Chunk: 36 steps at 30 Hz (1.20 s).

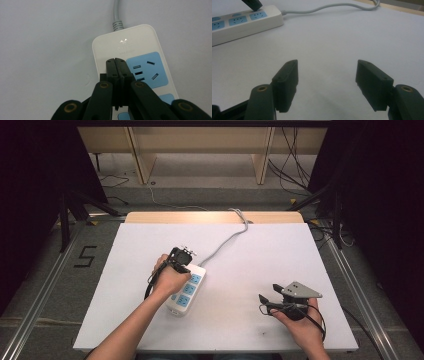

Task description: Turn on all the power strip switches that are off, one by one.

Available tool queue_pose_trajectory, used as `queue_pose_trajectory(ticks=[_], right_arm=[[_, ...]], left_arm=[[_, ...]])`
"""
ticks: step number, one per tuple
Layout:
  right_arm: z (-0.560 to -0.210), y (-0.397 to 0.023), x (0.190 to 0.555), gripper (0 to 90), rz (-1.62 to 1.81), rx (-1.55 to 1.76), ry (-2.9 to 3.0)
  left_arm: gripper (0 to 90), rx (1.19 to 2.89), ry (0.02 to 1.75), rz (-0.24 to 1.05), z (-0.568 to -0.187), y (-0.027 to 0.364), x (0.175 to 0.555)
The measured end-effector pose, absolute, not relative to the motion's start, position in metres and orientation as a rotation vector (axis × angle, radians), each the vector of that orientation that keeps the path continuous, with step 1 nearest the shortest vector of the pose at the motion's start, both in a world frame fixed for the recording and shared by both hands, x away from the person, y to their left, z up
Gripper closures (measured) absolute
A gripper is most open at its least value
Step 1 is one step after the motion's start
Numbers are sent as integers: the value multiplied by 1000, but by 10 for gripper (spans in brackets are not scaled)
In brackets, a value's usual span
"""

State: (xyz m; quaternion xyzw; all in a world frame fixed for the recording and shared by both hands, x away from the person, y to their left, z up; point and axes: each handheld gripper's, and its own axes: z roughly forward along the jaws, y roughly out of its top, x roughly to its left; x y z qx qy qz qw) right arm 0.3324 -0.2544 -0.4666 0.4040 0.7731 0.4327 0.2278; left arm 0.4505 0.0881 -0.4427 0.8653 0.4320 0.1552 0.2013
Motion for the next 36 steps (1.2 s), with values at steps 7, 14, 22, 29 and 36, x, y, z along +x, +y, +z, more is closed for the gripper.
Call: queue_pose_trajectory(ticks=[7,14,22,29,36], right_arm=[[-468,-254,333,356,1184,1112,2137],[-467,-255,333,356,1186,1116,2132],[-467,-255,333,356,1189,1120,2128],[-468,-255,333,356,1188,1121,2132],[-468,-255,333,356,1189,1123,2129]], left_arm=[[899,2406,1202,417,-443,91,451],[898,2408,1186,418,-443,92,451],[898,2381,1186,380,-442,97,450],[897,2340,1181,381,-441,98,444],[897,2335,1157,407,-433,102,437]])
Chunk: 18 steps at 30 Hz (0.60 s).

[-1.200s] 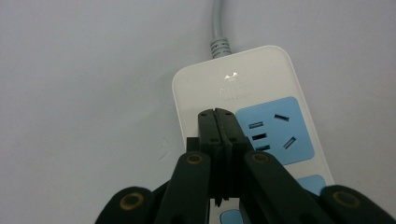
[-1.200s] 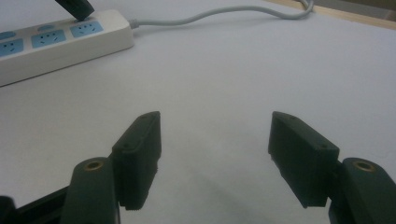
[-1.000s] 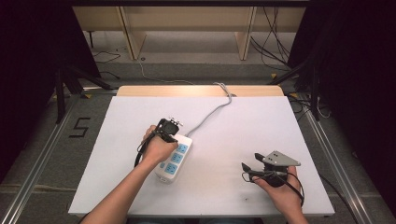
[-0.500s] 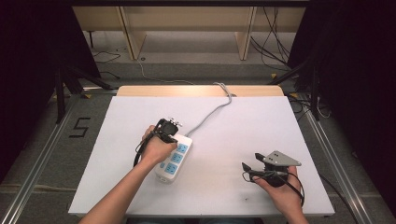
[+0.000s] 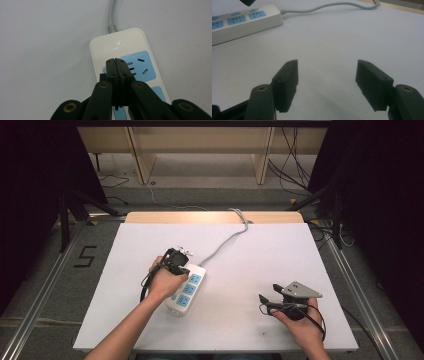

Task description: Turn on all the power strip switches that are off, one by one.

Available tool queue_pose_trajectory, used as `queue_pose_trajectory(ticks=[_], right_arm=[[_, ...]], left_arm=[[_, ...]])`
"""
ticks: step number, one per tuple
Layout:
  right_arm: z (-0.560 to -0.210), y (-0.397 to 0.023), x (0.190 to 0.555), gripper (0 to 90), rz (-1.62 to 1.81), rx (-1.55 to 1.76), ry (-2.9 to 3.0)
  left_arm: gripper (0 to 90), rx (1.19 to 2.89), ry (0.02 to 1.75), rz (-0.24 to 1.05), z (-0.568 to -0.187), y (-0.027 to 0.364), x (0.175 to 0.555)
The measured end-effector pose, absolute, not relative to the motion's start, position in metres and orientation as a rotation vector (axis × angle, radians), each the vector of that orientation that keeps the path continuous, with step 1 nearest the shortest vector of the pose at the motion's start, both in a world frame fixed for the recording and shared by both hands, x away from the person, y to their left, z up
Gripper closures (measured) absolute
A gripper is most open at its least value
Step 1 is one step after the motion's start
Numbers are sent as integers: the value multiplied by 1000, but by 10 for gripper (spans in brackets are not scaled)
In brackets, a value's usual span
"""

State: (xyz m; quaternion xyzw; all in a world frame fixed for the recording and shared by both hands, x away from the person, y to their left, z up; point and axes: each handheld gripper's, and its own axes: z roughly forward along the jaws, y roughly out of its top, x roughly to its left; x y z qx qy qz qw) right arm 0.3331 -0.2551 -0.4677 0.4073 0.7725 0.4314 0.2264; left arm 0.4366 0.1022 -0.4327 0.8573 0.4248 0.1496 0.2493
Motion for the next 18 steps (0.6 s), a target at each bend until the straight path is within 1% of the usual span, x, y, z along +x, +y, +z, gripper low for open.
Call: queue_pose_trajectory(ticks=[9,18], right_arm=[[-468,-255,333,355,1183,1122,2135],[-468,-255,333,355,1191,1127,2133]], left_arm=[[897,2321,1134,428,-423,110,424],[897,2311,1136,408,-421,118,417]])
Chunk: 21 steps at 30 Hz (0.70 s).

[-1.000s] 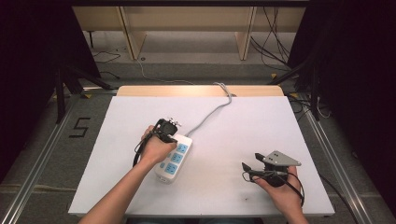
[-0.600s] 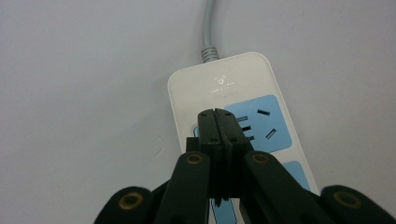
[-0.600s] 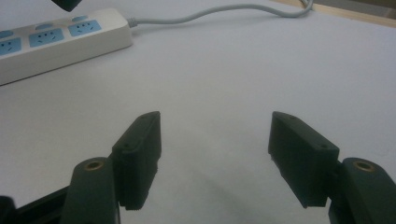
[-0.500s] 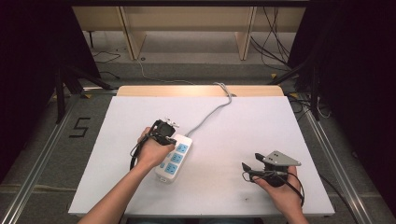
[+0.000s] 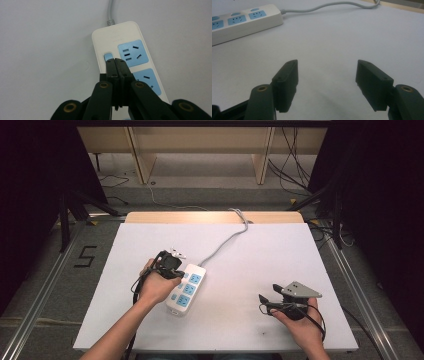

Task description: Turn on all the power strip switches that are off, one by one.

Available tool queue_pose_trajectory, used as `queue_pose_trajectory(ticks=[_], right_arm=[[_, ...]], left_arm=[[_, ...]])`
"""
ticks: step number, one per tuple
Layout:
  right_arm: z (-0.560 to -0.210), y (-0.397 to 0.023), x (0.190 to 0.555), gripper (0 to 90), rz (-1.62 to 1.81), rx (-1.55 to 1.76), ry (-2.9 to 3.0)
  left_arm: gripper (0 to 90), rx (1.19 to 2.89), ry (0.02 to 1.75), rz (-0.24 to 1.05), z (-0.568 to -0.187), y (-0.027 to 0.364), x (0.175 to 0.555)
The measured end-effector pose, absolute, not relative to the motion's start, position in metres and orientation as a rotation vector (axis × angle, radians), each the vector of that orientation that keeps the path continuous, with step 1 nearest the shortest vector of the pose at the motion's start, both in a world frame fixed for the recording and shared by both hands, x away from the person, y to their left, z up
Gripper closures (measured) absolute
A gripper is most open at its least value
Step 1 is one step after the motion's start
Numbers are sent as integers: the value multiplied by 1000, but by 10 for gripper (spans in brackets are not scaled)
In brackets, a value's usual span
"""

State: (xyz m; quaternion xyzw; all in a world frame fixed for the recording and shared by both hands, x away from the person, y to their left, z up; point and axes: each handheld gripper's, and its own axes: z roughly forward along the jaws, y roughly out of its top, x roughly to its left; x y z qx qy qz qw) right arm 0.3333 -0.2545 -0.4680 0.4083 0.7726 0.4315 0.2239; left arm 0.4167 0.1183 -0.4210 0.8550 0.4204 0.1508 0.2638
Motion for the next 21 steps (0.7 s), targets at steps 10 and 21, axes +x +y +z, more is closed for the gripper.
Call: queue_pose_trajectory(ticks=[10,21], right_arm=[[-468,-255,333,355,1189,1127,2133],[-469,-253,334,351,1183,1130,2146]], left_arm=[[896,2322,1128,394,-418,122,409],[897,2301,1136,358,-415,129,398]])
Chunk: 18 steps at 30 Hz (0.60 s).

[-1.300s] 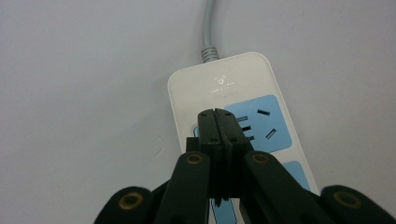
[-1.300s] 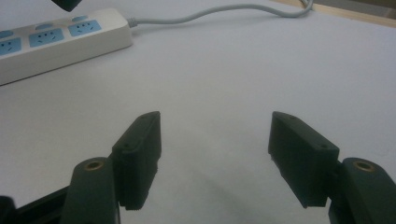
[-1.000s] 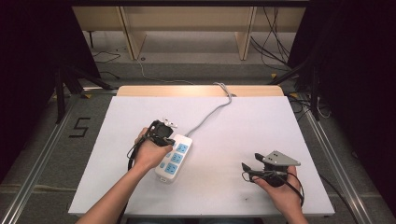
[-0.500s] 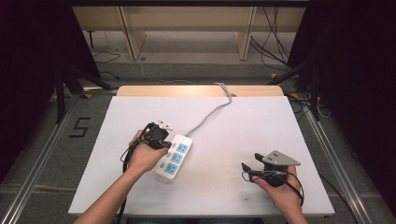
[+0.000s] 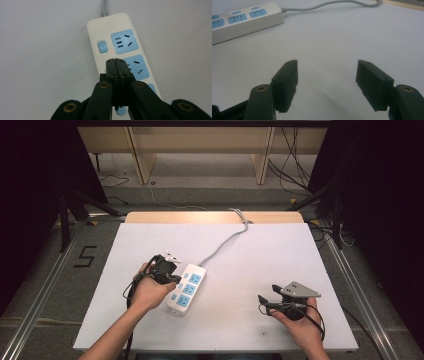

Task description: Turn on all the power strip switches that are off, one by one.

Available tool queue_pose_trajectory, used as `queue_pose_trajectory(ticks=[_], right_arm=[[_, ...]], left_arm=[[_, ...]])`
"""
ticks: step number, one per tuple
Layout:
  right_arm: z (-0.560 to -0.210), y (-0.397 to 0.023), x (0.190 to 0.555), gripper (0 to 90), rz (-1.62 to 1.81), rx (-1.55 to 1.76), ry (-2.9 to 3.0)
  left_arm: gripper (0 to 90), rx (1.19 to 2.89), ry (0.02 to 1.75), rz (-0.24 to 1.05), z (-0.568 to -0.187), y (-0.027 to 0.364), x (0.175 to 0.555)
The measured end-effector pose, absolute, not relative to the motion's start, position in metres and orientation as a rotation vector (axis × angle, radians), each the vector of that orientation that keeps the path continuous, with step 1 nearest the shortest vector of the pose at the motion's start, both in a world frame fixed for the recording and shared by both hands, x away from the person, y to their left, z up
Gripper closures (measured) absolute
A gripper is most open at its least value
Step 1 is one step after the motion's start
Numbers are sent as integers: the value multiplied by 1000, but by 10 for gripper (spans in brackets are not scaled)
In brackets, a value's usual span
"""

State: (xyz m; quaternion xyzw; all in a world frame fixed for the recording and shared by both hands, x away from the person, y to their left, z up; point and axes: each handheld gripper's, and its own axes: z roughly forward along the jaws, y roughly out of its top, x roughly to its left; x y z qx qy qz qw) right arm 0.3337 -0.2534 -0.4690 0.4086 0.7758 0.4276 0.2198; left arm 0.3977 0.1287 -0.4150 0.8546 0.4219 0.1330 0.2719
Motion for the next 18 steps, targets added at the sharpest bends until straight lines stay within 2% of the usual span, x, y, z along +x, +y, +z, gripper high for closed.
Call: queue_pose_trajectory(ticks=[18], right_arm=[[-468,-255,333,351,1183,1129,2139]], left_arm=[[897,2329,1135,338,-426,136,382]])
